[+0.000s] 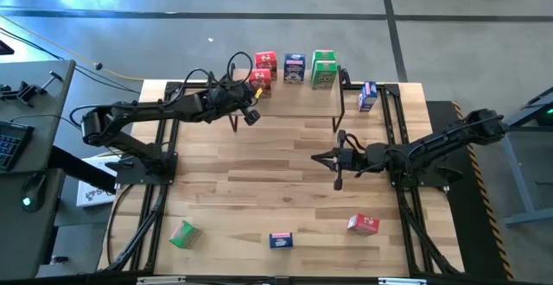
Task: Stack cereal on shelf
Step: Put the top red cereal box in front of the other red cereal box on the shelf
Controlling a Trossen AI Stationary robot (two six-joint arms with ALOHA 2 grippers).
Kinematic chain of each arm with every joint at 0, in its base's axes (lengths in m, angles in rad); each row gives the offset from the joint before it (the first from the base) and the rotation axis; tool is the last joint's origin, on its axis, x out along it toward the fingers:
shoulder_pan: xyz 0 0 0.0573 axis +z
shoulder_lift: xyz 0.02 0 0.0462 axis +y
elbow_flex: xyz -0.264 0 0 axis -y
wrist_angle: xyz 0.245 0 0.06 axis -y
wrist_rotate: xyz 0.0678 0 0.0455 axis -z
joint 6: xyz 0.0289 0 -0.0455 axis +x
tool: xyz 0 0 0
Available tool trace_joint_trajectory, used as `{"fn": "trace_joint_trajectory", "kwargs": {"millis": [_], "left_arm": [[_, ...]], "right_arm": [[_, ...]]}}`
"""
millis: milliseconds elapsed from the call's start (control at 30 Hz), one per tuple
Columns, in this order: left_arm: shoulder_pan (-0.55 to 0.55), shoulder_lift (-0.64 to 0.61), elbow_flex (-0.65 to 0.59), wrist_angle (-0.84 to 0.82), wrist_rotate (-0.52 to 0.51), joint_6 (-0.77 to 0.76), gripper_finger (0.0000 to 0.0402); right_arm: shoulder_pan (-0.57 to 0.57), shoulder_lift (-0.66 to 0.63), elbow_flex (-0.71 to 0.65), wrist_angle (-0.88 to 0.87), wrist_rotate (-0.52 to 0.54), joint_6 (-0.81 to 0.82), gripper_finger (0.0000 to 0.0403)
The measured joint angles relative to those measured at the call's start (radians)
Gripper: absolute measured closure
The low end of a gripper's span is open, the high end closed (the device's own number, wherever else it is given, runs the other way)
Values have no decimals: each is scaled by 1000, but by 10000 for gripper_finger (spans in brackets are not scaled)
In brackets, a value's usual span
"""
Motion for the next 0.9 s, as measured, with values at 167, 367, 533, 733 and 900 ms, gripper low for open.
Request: {"fn": "trace_joint_trajectory", "kwargs": {"millis": [167,367,533,733,900], "left_arm": [[24,15,0,19,-2,15,401],[36,20,0,61,28,23,401],[36,21,0,86,34,27,401],[36,21,0,115,53,42,401],[36,21,0,130,105,45,401]], "right_arm": [[0,0,0,0,-2,-2,403],[0,0,0,1,-2,-3,403],[0,0,0,1,-1,-3,403],[0,0,0,2,-1,-3,403],[0,0,0,4,-1,-3,403]]}}
